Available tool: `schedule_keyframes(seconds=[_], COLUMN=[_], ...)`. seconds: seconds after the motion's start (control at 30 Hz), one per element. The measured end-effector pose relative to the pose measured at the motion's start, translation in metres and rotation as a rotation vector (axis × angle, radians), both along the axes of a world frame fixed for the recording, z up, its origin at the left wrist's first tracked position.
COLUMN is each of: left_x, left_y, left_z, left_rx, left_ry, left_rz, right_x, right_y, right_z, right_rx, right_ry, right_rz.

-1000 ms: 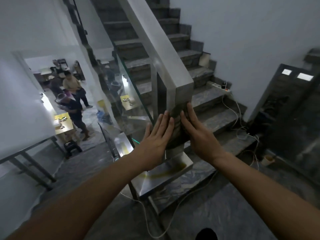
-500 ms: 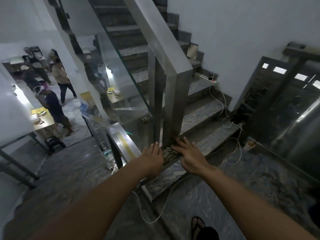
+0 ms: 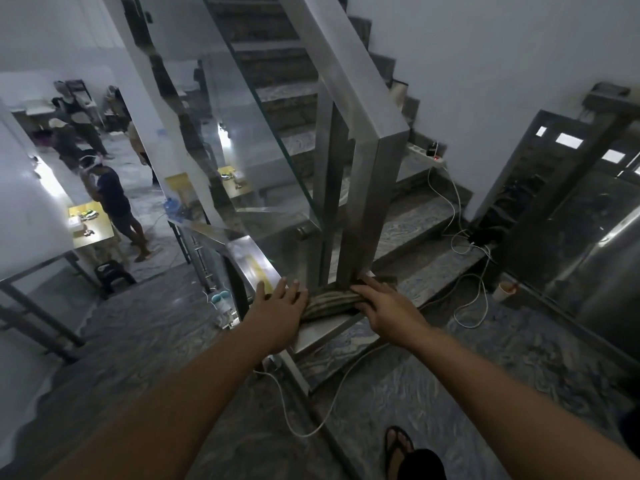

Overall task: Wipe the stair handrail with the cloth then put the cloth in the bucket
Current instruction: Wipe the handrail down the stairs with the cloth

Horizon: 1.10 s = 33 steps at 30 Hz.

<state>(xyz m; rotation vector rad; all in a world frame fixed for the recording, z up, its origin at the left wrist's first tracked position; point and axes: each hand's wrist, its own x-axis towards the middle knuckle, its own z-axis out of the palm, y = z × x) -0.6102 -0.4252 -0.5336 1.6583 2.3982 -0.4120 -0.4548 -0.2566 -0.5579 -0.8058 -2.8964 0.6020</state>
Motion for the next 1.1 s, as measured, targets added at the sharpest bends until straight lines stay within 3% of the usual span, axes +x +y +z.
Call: schedule_keyframes(seconds=[0.17, 0.3, 0.47, 0.7, 0.8, 0.93, 1.1], left_x=[0.024, 0.032, 0.018, -0.019, -0.014, 0.013, -0.006], left_y=[-0.002, -0.006, -0.003, -0.01, -0.007, 0.002, 0.007], left_z=[-0.013, -0.015, -0.007, 0.004, 0.006, -0.001, -0.014], left_rx=[0.199, 0.235, 0.131, 0.098, 0.065, 0.121, 0.212], left_ry=[-0.016, -0.053, -0.083, 0.04, 0.082, -0.073, -0.16], left_rz=[-0.022, -0.002, 0.009, 0.14, 0.192, 0.349, 0.459], right_x=[0.001, -0.005, 0.001, 0.004, 0.003, 0.006, -0.006], right_y=[0.007, 0.008, 0.007, -0.038, -0.04, -0.046, -0.052], right_z=[-0.009, -0.004, 0.002, 0.005, 0.007, -0.004, 0.013], right_rx=[0.116, 0.014, -0.013, 0.105, 0.083, 0.195, 0.161], right_ry=[0.058, -0.016, -0.069, -0.162, -0.162, -0.127, -0.131], right_rz=[-0.1, -0.083, -0.008, 0.207, 0.182, 0.151, 0.257])
